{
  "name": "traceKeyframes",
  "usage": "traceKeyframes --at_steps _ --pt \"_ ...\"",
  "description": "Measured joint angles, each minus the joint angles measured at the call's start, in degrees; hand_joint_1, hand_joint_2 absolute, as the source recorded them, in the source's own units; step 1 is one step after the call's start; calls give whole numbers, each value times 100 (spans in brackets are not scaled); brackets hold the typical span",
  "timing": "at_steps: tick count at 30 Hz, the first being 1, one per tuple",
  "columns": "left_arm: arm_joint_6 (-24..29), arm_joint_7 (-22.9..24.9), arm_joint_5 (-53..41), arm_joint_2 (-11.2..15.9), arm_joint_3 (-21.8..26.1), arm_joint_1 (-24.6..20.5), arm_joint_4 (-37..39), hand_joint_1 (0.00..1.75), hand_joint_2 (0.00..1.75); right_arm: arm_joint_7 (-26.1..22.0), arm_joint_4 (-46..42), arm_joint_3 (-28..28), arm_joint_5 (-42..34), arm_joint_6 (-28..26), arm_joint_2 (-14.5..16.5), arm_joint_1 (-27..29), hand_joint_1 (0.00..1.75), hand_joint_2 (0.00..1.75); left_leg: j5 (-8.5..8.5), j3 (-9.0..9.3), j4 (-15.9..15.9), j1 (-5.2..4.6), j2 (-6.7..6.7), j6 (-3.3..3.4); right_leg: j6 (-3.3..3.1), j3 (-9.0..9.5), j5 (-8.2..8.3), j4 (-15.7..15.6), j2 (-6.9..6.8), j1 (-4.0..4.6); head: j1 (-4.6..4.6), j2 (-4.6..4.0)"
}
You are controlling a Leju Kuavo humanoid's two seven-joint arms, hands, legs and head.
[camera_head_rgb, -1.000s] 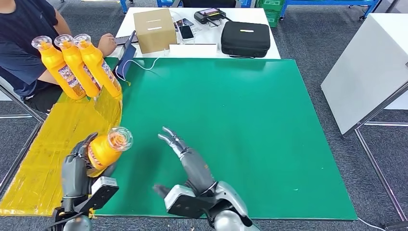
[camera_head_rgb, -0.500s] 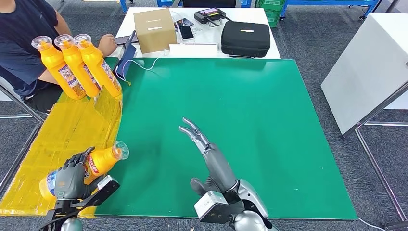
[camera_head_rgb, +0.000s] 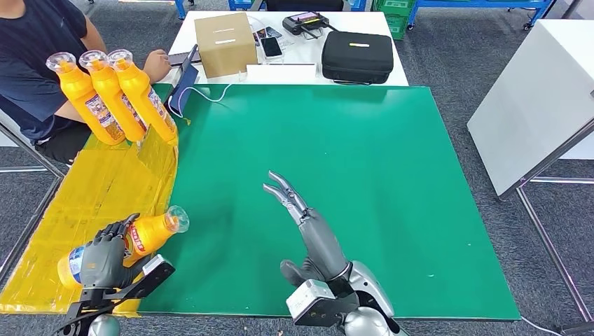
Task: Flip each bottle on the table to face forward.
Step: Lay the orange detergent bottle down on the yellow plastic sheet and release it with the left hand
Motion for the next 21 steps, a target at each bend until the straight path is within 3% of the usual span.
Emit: traceKeyframes --at_steps 17,21 --pt "5 0 0 13 0 -20 44 175 175 0 -17 -1 0 0 -2 9 0 0 0 1 0 0 0 0 0 1 0 0 0 0 -1 0" --pt "-15 6 -35 15 -1 -20 54 0 0 -3 -22 -1 -15 7 -2 13 0 0 0 1 0 0 0 0 0 1 0 0 0 0 -1 0"
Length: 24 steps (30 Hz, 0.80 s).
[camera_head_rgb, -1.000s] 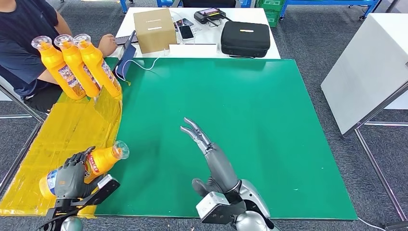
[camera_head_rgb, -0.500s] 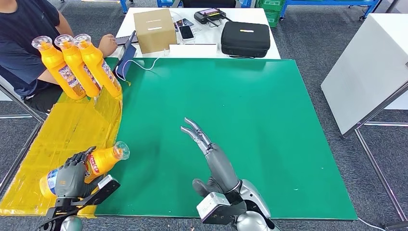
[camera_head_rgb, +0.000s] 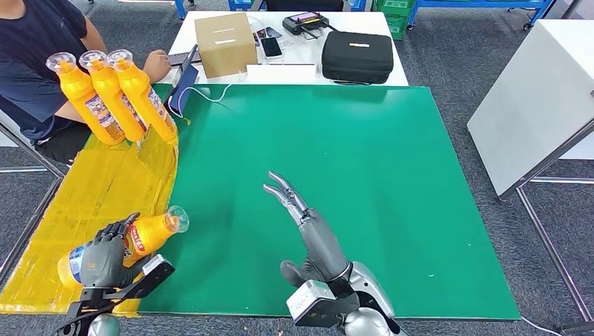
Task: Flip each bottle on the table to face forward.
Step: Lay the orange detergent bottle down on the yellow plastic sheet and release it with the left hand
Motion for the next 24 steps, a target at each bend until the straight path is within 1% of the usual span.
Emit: traceKeyframes --at_steps 2,4,6,8,11,15,22,24 --pt "-133 73 -425 113 -127 -10 134 0 0 -37 13 1 -160 96 -4 -58 0 0 0 0 0 0 2 0 0 0 0 0 1 0 1 0" --pt "-137 187 -1216 388 -506 -64 487 0 0 -100 69 -4 -396 243 -14 -210 0 0 0 7 -1 0 0 0 -1 4 -1 0 -2 -1 1 0" --pt "39 266 -1708 644 -901 -177 862 0 0 -137 136 -33 -514 326 -23 -357 0 0 0 23 -3 -1 -22 -1 -4 8 -6 0 -22 -2 0 0" --pt "117 325 -1802 807 -1135 -295 1104 0 0 -150 181 -66 -545 362 -26 -436 0 0 0 38 -5 -2 -44 -1 -9 18 -12 -1 -42 -3 0 0" --pt "97 374 -1776 981 -1363 -391 1280 0 0 -154 227 -80 -551 374 -26 -468 0 0 1 43 -6 -3 -48 1 -12 49 -13 -1 -46 -2 -1 0" --pt "28 387 -1707 1071 -1511 -407 1349 0 0 -155 267 -85 -549 374 -28 -467 0 0 6 45 -6 -3 -47 6 -11 61 -9 -1 -46 -3 1 0" --pt "30 275 -1448 1084 -1573 -390 1367 0 0 -155 312 -89 -527 369 -28 -467 0 0 7 46 -4 -4 -49 7 -10 63 -8 -1 -48 -3 0 0" --pt "31 156 -1262 1082 -1576 -380 1359 0 0 -155 314 -89 -507 368 -28 -465 0 0 8 48 -4 -4 -48 7 -10 62 -8 -1 -48 -3 0 0"
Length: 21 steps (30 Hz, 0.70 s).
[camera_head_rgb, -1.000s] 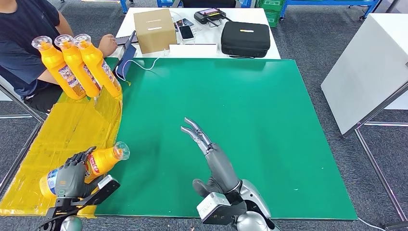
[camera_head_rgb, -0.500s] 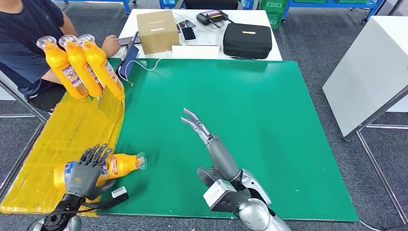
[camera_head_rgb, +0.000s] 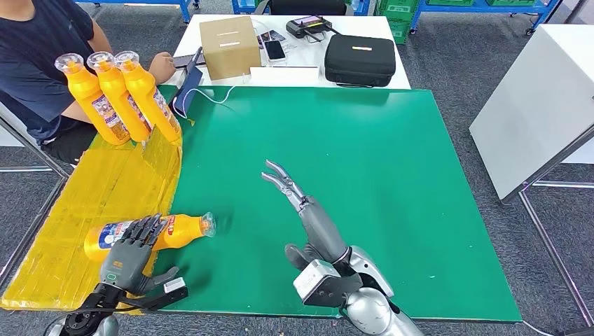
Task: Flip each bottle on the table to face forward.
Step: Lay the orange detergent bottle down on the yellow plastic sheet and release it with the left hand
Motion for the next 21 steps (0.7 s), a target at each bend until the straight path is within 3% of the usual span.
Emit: traceKeyframes --at_steps 4,8,15,17,21 --pt "-129 -494 808 -66 63 60 -140 0 0 3 1 0 71 -15 1 12 0 0 1 2 0 1 1 -1 0 -18 0 0 0 1 -1 0" --pt "-740 -1118 2126 -286 369 163 -556 0 0 13 1 -1 183 -46 19 75 0 0 1 -10 0 2 2 0 -1 -49 0 0 1 1 3 0" --pt "-991 -1316 2540 -477 650 280 -907 0 0 22 1 -2 217 -55 38 138 0 0 8 -40 3 2 36 0 -8 -51 21 1 20 2 1 0" --pt "-1377 -1576 3214 -545 759 299 -1026 0 0 28 1 -2 254 -63 44 147 0 0 8 -46 3 3 36 -1 -8 -59 21 1 20 3 2 0" --pt "-2794 -1921 5020 -771 1189 319 -1724 0 0 81 0 -8 382 -98 89 207 0 0 8 -52 3 4 36 -1 -8 -64 21 1 20 4 2 0"
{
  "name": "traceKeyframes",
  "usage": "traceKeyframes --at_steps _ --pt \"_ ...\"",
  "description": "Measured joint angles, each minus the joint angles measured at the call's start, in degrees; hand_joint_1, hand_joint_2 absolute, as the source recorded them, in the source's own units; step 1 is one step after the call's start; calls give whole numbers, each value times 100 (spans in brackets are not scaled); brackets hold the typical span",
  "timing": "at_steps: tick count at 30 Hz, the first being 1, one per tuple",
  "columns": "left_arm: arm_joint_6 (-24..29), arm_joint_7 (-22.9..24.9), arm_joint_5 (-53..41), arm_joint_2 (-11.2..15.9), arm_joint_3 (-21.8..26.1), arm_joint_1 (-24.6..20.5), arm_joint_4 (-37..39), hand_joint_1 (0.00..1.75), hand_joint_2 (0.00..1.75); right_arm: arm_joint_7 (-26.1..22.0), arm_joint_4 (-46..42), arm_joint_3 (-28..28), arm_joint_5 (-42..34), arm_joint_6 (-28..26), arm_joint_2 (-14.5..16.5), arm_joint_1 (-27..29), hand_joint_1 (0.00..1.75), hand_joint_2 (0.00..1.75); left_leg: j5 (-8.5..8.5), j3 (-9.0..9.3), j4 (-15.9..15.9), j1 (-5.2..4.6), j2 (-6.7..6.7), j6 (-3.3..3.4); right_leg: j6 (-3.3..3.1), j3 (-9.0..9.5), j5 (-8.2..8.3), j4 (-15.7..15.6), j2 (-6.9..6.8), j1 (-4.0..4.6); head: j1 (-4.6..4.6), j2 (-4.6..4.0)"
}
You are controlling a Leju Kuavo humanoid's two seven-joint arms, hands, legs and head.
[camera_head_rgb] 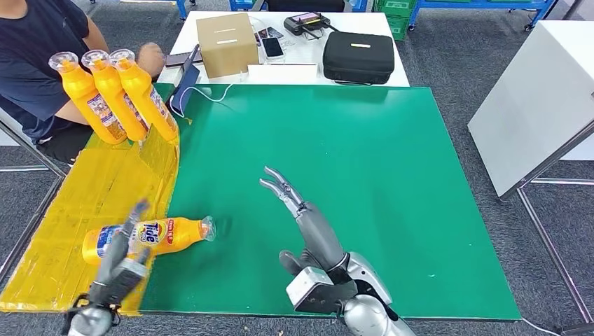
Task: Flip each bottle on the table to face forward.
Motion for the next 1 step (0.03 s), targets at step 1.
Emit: traceKeyframes --at_steps 1 --pt "-170 -3 174 -30 66 1 -121 0 0 7 0 -1 16 -6 8 9 0 0 0 0 0 0 0 0 0 0 0 0 0 0 0 0"
